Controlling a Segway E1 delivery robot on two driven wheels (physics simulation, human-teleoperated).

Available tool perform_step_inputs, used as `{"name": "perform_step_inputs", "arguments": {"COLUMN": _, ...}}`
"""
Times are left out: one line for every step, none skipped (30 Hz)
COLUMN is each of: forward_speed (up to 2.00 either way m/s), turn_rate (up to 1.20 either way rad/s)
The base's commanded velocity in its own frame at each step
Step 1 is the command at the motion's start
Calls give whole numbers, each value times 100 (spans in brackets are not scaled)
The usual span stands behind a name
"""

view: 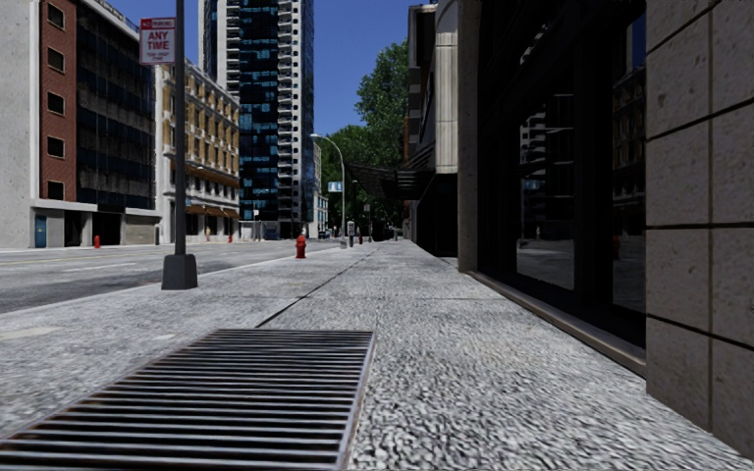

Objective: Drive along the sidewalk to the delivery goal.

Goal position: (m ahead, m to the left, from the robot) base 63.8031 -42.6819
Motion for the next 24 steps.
{"name": "perform_step_inputs", "arguments": {"forward_speed": 199, "turn_rate": 0}}
{"name": "perform_step_inputs", "arguments": {"forward_speed": 199, "turn_rate": 0}}
{"name": "perform_step_inputs", "arguments": {"forward_speed": 199, "turn_rate": 0}}
{"name": "perform_step_inputs", "arguments": {"forward_speed": 199, "turn_rate": 0}}
{"name": "perform_step_inputs", "arguments": {"forward_speed": 199, "turn_rate": 0}}
{"name": "perform_step_inputs", "arguments": {"forward_speed": 199, "turn_rate": 0}}
{"name": "perform_step_inputs", "arguments": {"forward_speed": 199, "turn_rate": 0}}
{"name": "perform_step_inputs", "arguments": {"forward_speed": 199, "turn_rate": 0}}
{"name": "perform_step_inputs", "arguments": {"forward_speed": 199, "turn_rate": 0}}
{"name": "perform_step_inputs", "arguments": {"forward_speed": 199, "turn_rate": 0}}
{"name": "perform_step_inputs", "arguments": {"forward_speed": 199, "turn_rate": 0}}
{"name": "perform_step_inputs", "arguments": {"forward_speed": 199, "turn_rate": 0}}
{"name": "perform_step_inputs", "arguments": {"forward_speed": 199, "turn_rate": 0}}
{"name": "perform_step_inputs", "arguments": {"forward_speed": 199, "turn_rate": 0}}
{"name": "perform_step_inputs", "arguments": {"forward_speed": 199, "turn_rate": 0}}
{"name": "perform_step_inputs", "arguments": {"forward_speed": 199, "turn_rate": 0}}
{"name": "perform_step_inputs", "arguments": {"forward_speed": 199, "turn_rate": 0}}
{"name": "perform_step_inputs", "arguments": {"forward_speed": 199, "turn_rate": 0}}
{"name": "perform_step_inputs", "arguments": {"forward_speed": 199, "turn_rate": 0}}
{"name": "perform_step_inputs", "arguments": {"forward_speed": 199, "turn_rate": 0}}
{"name": "perform_step_inputs", "arguments": {"forward_speed": 199, "turn_rate": 0}}
{"name": "perform_step_inputs", "arguments": {"forward_speed": 199, "turn_rate": 0}}
{"name": "perform_step_inputs", "arguments": {"forward_speed": 199, "turn_rate": 0}}
{"name": "perform_step_inputs", "arguments": {"forward_speed": 199, "turn_rate": 0}}
